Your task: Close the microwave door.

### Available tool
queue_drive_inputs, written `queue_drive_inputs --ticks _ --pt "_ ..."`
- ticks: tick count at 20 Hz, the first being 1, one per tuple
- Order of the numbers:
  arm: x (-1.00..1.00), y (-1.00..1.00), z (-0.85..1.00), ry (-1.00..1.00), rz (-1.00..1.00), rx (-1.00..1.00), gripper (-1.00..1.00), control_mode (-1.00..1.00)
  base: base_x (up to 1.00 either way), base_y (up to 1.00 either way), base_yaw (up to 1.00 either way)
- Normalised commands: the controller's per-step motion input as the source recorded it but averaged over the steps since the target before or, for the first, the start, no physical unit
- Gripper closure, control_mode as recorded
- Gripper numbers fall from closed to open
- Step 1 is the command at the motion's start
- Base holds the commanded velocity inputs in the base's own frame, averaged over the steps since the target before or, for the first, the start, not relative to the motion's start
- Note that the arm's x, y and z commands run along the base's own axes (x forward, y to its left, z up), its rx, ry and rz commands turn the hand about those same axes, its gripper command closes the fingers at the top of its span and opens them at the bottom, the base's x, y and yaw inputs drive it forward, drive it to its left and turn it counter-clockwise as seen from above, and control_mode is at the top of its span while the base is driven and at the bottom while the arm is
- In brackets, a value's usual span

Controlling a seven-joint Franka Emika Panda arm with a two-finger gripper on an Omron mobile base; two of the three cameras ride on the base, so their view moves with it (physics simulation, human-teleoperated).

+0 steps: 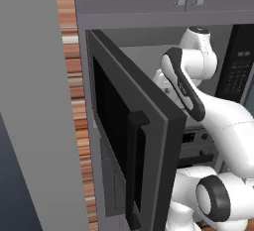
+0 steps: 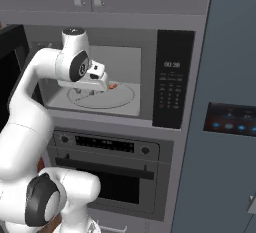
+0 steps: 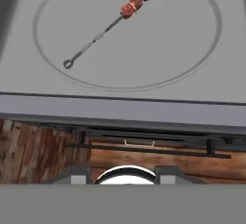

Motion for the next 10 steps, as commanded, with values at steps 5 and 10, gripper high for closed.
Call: queue_drive_inputs --ticks 5,10 --pt "-0.49 0.00 0.00 -0.16 -0.01 0.00 -1.00 -1.00 0.00 0.00 0.00" --pt "-1.00 0.00 0.06 -0.52 -0.10 0.00 -1.00 -1.00 0.00 0.00 0.00"
